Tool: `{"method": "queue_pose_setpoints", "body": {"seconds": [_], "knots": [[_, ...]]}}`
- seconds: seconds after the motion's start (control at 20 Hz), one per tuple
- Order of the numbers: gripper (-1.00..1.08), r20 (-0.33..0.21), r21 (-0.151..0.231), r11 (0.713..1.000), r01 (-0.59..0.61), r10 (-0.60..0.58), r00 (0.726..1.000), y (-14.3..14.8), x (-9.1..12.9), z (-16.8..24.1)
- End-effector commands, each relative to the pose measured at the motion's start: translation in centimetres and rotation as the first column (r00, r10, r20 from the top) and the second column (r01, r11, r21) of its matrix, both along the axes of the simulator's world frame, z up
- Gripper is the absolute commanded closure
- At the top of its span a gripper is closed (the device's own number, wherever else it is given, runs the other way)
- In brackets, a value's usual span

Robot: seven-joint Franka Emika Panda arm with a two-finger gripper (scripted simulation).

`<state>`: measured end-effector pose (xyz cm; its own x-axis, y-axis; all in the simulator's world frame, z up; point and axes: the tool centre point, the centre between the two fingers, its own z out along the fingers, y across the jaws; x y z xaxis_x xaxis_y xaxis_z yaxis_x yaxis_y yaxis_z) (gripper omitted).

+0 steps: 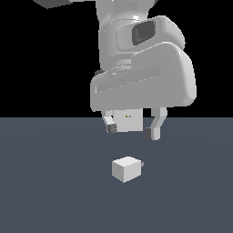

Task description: Plug the charger into the wall socket.

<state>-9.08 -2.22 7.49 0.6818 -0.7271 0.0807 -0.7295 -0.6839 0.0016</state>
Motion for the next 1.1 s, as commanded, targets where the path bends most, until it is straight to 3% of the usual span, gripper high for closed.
{"method": "queue_pose_setpoints", "body": {"seconds": [0.0, 1.05], "knots": [[-0.92, 0.001, 0.000, 0.999, 0.036, -0.036, 0.999, 0.1, -0.4, -0.5], [-0.92, 0.002, 0.000, 0.996, 0.089, -0.089, 0.996, 0.5, -1.1, -3.4]]}}
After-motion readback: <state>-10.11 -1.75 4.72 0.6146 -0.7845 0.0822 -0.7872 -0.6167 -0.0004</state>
